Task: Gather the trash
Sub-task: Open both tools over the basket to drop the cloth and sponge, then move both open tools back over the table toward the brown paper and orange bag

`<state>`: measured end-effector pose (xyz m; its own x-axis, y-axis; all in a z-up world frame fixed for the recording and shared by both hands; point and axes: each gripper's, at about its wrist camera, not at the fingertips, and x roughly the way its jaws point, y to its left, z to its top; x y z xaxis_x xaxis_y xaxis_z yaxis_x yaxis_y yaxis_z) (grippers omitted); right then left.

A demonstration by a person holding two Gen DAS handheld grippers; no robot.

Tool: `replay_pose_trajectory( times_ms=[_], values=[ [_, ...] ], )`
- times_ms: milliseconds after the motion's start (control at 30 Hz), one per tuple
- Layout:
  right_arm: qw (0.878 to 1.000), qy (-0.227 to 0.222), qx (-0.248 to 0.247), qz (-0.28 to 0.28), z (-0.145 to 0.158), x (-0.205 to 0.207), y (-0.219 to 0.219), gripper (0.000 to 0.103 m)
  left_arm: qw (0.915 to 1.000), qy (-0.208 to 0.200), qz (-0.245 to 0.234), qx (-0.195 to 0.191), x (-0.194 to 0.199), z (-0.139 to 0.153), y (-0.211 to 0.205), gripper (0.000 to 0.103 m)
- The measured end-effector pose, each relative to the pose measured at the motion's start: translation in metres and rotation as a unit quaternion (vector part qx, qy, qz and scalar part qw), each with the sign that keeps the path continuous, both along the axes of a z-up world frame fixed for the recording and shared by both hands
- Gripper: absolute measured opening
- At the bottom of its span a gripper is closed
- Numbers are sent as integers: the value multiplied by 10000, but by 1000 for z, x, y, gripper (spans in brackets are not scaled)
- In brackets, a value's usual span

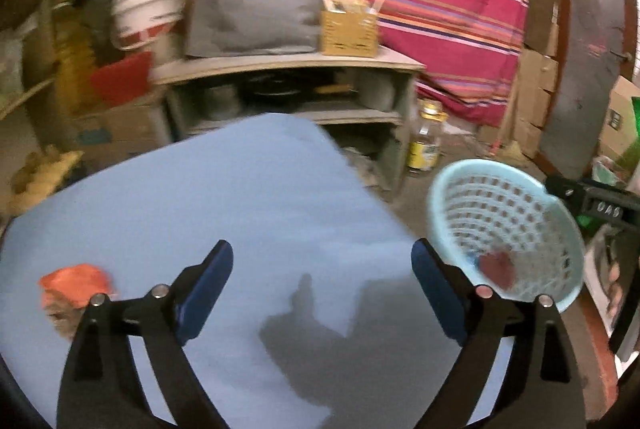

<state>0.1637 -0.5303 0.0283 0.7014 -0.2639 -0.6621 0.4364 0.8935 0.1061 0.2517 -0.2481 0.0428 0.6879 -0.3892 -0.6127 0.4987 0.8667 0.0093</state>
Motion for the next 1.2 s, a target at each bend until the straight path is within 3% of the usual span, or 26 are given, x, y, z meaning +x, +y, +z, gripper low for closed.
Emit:
replay_pose_trajectory(
  times_ms=[267, 467, 633, 1067, 1200],
  values=[
    [9996, 31, -110, 273, 3, 27, 57, 98, 9938, -215, 1028, 376, 17, -4, 123, 95],
    [9981, -35, -180, 583, 2, 54, 108, 98, 9868, -232, 1582, 243, 24, -7, 182, 96],
    [9965, -97, -22, 829, 0, 77, 142, 98, 9791, -275, 1938, 550, 29, -17, 207, 97],
    [9919, 254, -293, 1213, -19, 119, 212, 98, 9735, 79, 2189, 655, 45, -43, 230, 97],
    [9911, 254, -111, 1301, -22, 127, 220, 98, 9736, 295, 2212, 485, 53, -51, 237, 97]
  ],
)
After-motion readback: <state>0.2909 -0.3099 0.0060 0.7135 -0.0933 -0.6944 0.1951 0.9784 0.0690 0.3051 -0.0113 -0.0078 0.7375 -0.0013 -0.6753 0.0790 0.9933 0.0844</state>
